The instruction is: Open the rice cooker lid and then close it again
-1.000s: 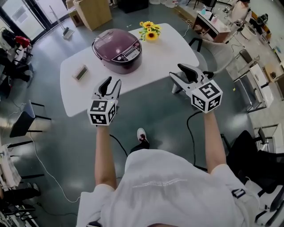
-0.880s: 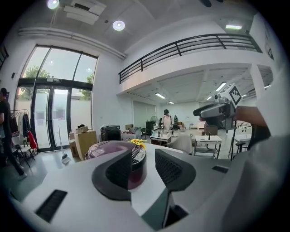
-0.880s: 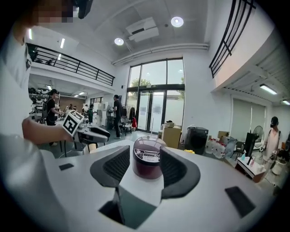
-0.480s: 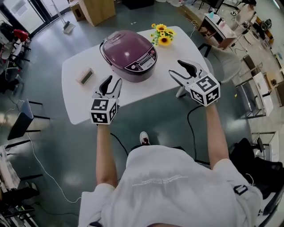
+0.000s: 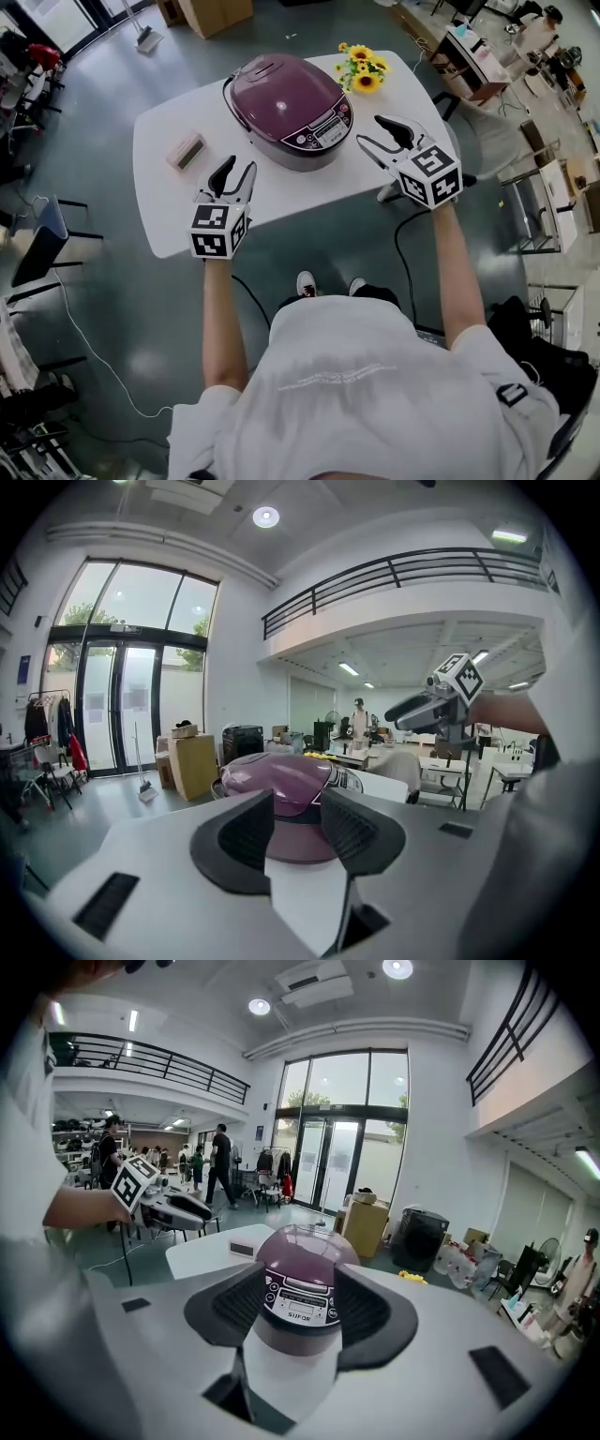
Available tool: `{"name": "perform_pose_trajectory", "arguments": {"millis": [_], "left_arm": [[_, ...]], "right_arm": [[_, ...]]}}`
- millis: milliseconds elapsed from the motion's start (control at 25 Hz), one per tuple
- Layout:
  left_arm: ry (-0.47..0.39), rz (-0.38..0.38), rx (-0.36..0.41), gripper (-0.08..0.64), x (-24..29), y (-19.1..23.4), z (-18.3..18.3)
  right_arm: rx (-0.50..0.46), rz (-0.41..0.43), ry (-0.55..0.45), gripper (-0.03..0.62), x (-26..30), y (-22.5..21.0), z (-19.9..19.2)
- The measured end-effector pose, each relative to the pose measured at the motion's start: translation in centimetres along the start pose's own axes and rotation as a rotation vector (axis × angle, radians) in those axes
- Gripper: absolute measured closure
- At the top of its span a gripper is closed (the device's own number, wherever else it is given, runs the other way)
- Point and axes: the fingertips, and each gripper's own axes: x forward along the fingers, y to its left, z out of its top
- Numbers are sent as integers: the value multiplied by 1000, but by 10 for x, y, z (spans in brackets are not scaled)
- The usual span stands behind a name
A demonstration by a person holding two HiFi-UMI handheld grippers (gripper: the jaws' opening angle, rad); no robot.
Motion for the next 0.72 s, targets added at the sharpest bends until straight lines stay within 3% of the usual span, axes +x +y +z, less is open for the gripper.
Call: {"name": "perform_pose_trajectory", "arguments": {"millis": [480,720], "left_arm": [[21,54,-32,388,9,6,-10],[35,121,-67,388,21,4,-9]], "right_arm": [[-158,93,80,385,46,-5,-4],[-313,170,126,428,69,-18,-8]]}}
